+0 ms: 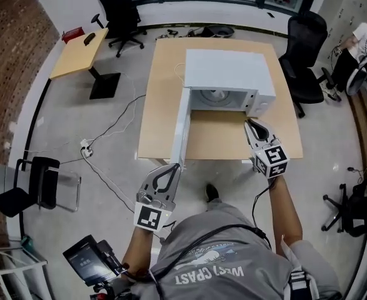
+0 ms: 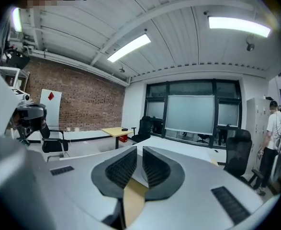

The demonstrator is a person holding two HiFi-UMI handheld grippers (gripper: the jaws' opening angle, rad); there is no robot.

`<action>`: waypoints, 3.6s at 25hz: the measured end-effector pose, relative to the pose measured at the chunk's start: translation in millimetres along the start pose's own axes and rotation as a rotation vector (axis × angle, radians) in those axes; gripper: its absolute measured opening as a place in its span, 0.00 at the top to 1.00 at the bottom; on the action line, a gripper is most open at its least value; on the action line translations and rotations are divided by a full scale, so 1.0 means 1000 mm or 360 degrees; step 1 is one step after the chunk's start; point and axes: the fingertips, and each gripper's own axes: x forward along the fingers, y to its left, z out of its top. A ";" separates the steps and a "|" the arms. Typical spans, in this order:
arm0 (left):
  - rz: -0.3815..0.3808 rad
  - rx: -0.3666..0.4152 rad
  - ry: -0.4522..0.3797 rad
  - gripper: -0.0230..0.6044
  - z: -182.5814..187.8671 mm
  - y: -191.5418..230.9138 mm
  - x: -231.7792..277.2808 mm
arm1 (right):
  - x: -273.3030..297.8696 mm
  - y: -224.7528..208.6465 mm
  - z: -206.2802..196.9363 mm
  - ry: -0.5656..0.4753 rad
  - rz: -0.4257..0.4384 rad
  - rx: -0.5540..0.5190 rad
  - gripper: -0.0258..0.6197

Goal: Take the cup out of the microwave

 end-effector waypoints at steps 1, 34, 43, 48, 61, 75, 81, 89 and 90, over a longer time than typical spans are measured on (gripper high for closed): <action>0.0003 -0.0032 0.0019 0.92 -0.005 0.005 0.011 | 0.017 -0.008 -0.005 0.0012 0.0015 0.0011 0.94; 0.0109 -0.0431 0.0267 0.92 -0.126 0.067 0.210 | 0.377 -0.138 -0.282 0.0649 0.0002 0.0126 0.76; 0.0086 -0.0450 0.0282 0.92 -0.132 0.065 0.219 | 0.382 -0.140 -0.283 0.0626 0.0020 0.0103 0.84; 0.0085 -0.0452 0.0283 0.92 -0.132 0.068 0.219 | 0.379 -0.136 -0.269 0.0544 0.0030 0.0113 0.85; 0.0024 -0.0402 0.0357 0.92 -0.131 0.064 0.191 | 0.358 -0.112 -0.246 0.0476 0.0037 0.0160 0.85; 0.0034 -0.0376 0.0362 0.92 -0.117 0.046 0.171 | 0.310 -0.092 -0.248 0.0413 0.0077 0.0230 0.85; 0.0035 -0.0359 0.0347 0.92 -0.113 0.046 0.166 | 0.298 -0.084 -0.241 0.0405 0.0084 0.0223 0.85; 0.0026 -0.0329 0.0317 0.92 -0.099 0.037 0.153 | 0.272 -0.073 -0.227 0.0384 0.0089 0.0210 0.85; 0.0024 -0.0324 0.0313 0.92 -0.097 0.036 0.150 | 0.267 -0.072 -0.225 0.0382 0.0086 0.0208 0.85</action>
